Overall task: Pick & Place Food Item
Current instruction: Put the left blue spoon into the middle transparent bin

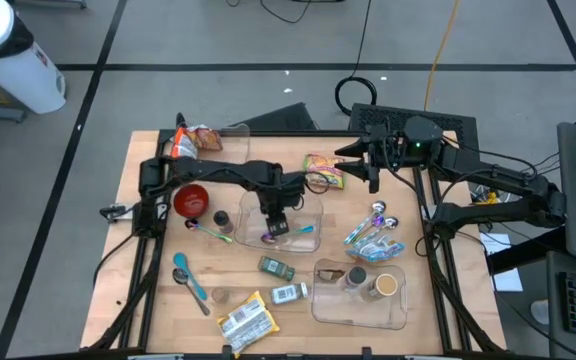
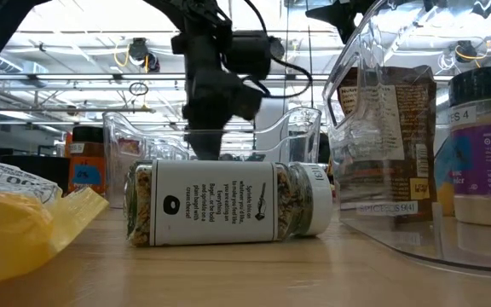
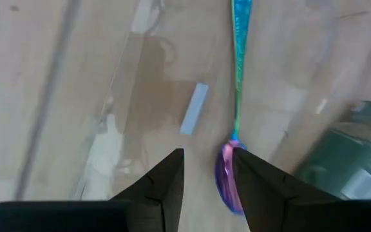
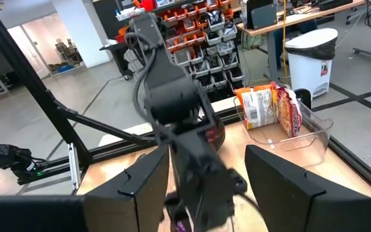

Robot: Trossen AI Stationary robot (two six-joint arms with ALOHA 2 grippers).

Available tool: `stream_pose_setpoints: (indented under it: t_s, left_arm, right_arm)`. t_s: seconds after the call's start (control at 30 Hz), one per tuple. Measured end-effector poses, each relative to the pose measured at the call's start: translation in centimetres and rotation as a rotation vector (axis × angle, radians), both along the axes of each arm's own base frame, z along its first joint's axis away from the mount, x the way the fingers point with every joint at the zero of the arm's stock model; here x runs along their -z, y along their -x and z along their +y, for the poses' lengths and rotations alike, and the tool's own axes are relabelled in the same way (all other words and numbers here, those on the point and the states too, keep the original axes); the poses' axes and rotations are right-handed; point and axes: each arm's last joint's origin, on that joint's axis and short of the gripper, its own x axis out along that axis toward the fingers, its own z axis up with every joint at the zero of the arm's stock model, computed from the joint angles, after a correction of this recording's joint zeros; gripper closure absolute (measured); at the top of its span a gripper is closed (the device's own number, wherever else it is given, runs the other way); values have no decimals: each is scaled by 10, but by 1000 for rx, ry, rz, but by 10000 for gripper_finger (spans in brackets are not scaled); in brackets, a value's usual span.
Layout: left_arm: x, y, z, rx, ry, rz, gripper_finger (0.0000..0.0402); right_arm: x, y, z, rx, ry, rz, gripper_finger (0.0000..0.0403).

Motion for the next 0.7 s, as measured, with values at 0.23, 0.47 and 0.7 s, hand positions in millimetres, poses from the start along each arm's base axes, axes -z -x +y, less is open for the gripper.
stream_pose_setpoints:
  t_s: [0.23,0.47,0.7]
  left_arm:
    - [-59,26,4,-98,7,-102,261]
    - [-132,69,-11,-184,-26,-290,261]
    - [-171,122,-50,-126,-182,-299,261]
  right_arm:
    - [0,0,0,0,0,0,206]
    - [0,0,0,0,-1,1,206]
    - [0,-1,0,1,-1,2,206]
